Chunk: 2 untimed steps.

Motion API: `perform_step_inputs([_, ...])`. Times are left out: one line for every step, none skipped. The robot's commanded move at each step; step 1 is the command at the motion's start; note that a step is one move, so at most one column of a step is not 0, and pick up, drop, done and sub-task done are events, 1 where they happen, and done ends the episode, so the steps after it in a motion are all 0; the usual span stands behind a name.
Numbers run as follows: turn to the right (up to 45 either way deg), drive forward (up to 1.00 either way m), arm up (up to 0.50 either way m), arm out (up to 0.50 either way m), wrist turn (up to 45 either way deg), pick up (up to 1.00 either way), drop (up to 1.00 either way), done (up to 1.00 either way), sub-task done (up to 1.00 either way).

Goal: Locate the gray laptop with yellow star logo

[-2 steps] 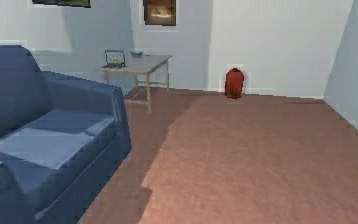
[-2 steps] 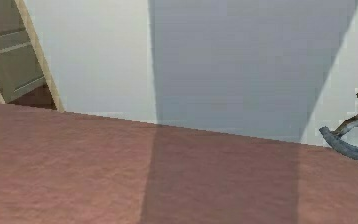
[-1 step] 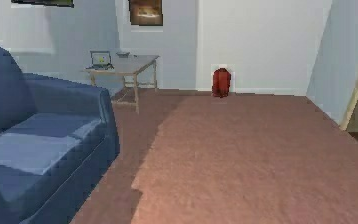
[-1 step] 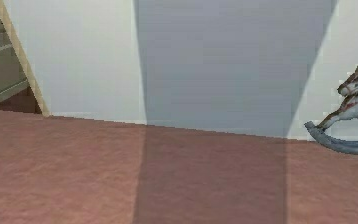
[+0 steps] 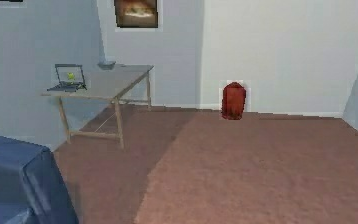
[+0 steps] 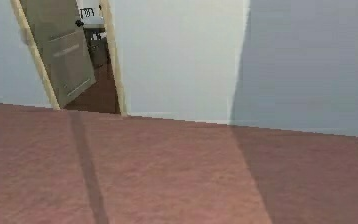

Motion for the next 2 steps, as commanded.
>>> perform_step_inputs([0.0, 1.0, 0.0, 0.0, 0.0, 0.0, 0.0, 0.0, 0.0])
perform_step_inputs([-6.0, 0.0, 0.0, 0.0, 0.0, 0.0, 0.0, 0.0, 0.0])
